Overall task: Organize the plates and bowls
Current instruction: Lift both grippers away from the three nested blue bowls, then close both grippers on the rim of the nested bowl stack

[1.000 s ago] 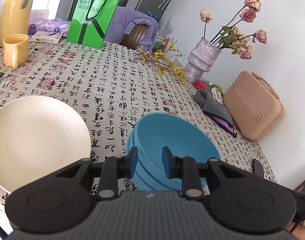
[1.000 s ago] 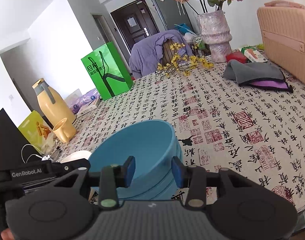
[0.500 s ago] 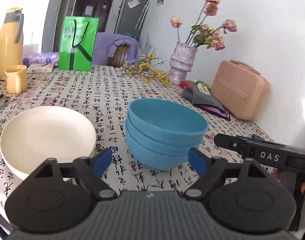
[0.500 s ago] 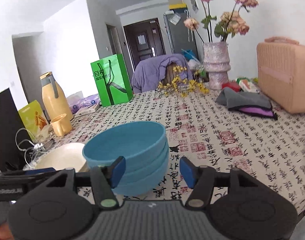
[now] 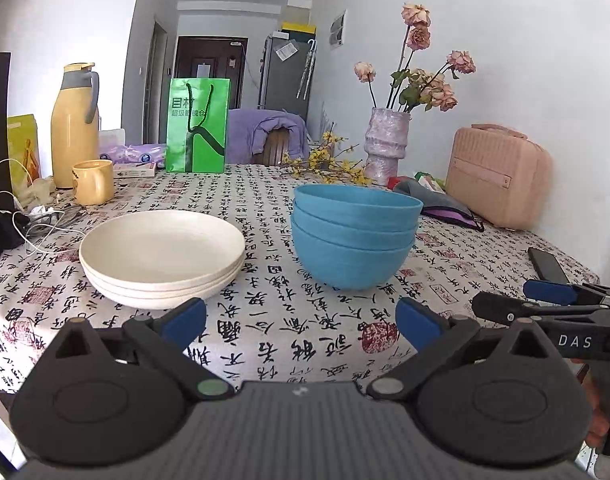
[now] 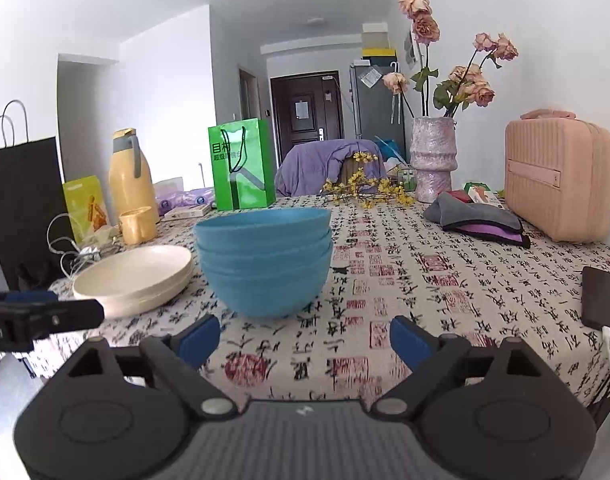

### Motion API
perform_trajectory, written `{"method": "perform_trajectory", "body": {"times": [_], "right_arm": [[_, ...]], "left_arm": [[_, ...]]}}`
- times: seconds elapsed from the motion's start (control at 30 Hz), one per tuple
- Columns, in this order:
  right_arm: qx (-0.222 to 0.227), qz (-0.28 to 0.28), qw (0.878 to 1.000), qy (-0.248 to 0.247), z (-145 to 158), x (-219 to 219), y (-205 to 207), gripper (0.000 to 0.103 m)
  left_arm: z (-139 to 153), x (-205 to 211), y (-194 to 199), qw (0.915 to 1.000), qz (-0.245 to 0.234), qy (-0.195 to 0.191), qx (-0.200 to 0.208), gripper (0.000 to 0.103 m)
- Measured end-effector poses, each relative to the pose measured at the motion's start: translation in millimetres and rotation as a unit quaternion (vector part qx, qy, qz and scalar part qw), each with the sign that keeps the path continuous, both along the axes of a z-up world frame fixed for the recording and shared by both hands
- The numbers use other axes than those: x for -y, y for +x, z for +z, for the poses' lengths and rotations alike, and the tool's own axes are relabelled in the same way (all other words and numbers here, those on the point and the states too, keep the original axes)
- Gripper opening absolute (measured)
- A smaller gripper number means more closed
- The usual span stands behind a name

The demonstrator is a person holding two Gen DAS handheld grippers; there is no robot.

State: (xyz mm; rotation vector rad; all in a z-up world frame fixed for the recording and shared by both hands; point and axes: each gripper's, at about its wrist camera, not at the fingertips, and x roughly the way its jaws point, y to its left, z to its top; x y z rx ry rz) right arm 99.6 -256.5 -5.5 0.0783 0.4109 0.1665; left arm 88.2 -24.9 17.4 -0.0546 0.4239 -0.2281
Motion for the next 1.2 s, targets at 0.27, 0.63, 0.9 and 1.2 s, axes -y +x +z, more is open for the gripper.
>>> {"method": "perform_trajectory", "body": {"times": [0.27, 0.63, 0.9, 1.2], "right_arm": [[0.002, -0.002, 1.000, -0.007, -7.1, 0.9, -20.3, 0.092], [0.000, -0.002, 1.000, 0.002, -4.4, 0.1, -4.7, 0.093], [-0.015, -0.014, 0.997, 0.076, 20.3, 20.5, 43.1, 0.093], [-0.069, -0.012, 0.989, 0.131, 42.1, 38.8, 141.6, 0.089]], "left_arm": [[-6.9, 0.4, -10.2, 1.0000, -0.005, 0.001, -0.002, 0.103], [-2.9, -3.0, 13.0, 0.9991, -0.018, -0.029, -0.024, 0.103], [33.5, -6.4, 81.1, 0.9931, -0.049, -0.091, -0.056, 0.103], [41.8, -8.0, 203.1, 0.9708, -0.064, -0.146, -0.180, 0.094]]}}
